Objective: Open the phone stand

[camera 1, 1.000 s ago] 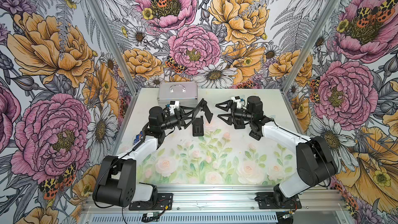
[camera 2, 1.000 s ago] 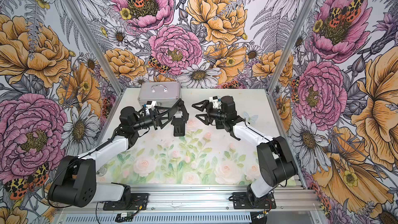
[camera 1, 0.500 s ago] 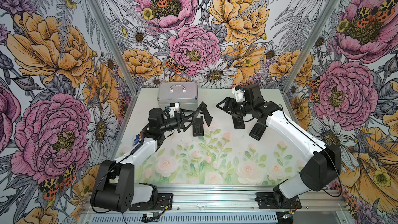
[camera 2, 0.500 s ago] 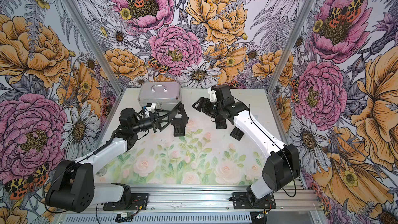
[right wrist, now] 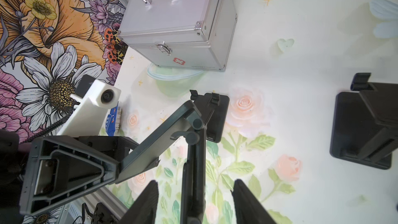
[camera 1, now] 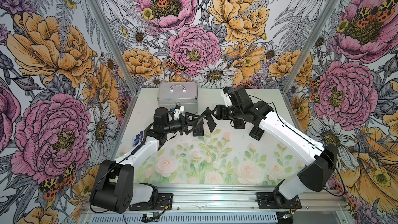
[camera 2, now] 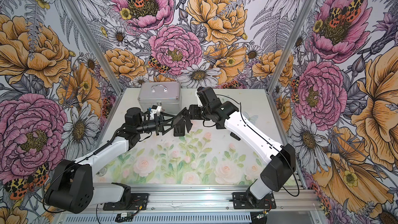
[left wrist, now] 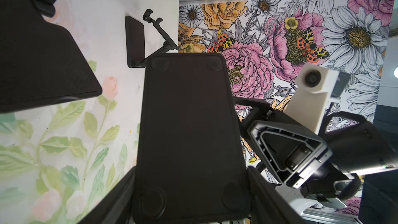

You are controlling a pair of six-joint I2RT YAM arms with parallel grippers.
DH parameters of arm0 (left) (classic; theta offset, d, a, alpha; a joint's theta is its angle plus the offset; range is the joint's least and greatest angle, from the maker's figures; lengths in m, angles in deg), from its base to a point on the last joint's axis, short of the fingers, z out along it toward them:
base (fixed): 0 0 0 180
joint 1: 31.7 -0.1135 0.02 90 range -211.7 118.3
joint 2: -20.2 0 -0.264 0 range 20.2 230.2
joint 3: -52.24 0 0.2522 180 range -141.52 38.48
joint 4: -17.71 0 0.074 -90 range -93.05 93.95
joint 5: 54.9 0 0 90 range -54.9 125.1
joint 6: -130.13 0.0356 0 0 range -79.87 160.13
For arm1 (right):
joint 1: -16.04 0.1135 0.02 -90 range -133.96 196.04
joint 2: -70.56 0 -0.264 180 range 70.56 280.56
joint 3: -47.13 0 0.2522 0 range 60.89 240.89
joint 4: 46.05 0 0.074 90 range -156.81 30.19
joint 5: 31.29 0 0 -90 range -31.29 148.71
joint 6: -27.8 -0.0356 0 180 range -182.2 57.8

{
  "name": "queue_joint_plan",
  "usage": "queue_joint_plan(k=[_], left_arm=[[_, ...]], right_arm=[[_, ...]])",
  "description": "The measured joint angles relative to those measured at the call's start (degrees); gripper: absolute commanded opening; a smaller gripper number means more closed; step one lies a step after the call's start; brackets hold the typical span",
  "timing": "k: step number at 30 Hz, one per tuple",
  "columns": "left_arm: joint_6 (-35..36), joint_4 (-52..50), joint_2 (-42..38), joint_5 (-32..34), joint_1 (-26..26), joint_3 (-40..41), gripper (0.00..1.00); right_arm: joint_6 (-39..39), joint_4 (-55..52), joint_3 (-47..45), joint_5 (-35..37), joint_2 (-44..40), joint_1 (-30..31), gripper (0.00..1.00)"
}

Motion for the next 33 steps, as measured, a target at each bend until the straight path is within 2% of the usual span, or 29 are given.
queue_joint_plan(k=[8,11,13,19,21,26,33], left_arm=[[0.2,-1.1,0.0,0.2,1.6,-0.4,0.56],[0.2,-1.7,0.0,0.3,1.7,-0.5,0.56],[0.2,-1.8,0.0,0.4,1.7,-0.7,0.56],[0.1,-2.3,0.0,0.5,1.8,-1.7,0.56],[0.2,-2.6,0.0,0.5,1.9,-2.1,0.56],[0.2,-3.4,0.0,1.0,2.3,-2.3,0.56],[0.6,-3.5,0.0,1.1,2.4,-2.4,0.56]], right_arm=[[1.2,-1.1,0.8,1.4,2.7,0.9,0.38],[1.2,-1.1,1.2,1.4,3.3,1.1,0.37],[1.2,-1.1,1.5,1.4,3.7,1.3,0.32],[1.5,-1.1,1.6,1.4,4.8,2.0,0.27],[1.6,-1.1,1.6,1.7,5.0,2.2,0.23],[1.6,-0.7,2.2,2.8,5.2,2.4,0.00],[1.9,-0.9,2.4,3.5,5.3,2.5,0.00]])
